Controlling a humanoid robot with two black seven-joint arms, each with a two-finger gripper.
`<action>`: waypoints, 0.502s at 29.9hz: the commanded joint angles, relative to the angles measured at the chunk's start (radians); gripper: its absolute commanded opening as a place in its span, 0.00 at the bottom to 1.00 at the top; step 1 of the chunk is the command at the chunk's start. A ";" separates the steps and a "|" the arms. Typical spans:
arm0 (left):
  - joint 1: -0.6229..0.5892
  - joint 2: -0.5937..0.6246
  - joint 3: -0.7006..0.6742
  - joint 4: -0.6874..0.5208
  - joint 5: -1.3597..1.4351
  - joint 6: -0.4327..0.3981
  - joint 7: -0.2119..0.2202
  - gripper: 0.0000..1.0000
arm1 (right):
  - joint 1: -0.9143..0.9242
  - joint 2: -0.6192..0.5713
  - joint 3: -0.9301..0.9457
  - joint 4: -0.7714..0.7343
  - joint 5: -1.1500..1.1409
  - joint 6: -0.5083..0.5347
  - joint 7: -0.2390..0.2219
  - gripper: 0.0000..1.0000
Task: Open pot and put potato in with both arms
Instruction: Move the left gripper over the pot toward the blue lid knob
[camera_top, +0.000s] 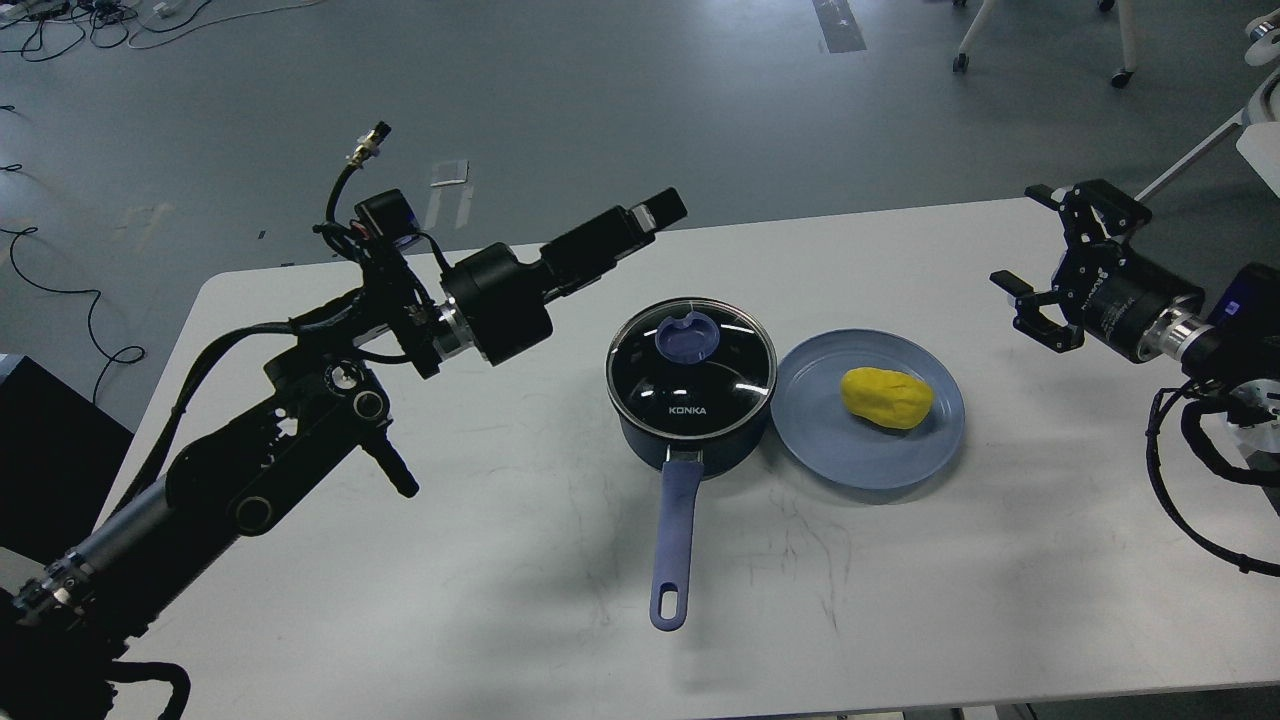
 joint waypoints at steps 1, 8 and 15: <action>-0.111 -0.016 0.101 0.051 0.280 0.051 0.000 0.98 | -0.005 0.000 -0.001 0.002 0.000 0.000 0.000 0.98; -0.203 -0.106 0.244 0.263 0.455 0.149 0.000 0.98 | -0.003 -0.001 -0.001 0.000 0.000 0.000 0.000 0.98; -0.192 -0.112 0.301 0.280 0.518 0.149 0.000 0.98 | -0.006 0.000 -0.001 -0.005 0.000 0.000 0.000 0.98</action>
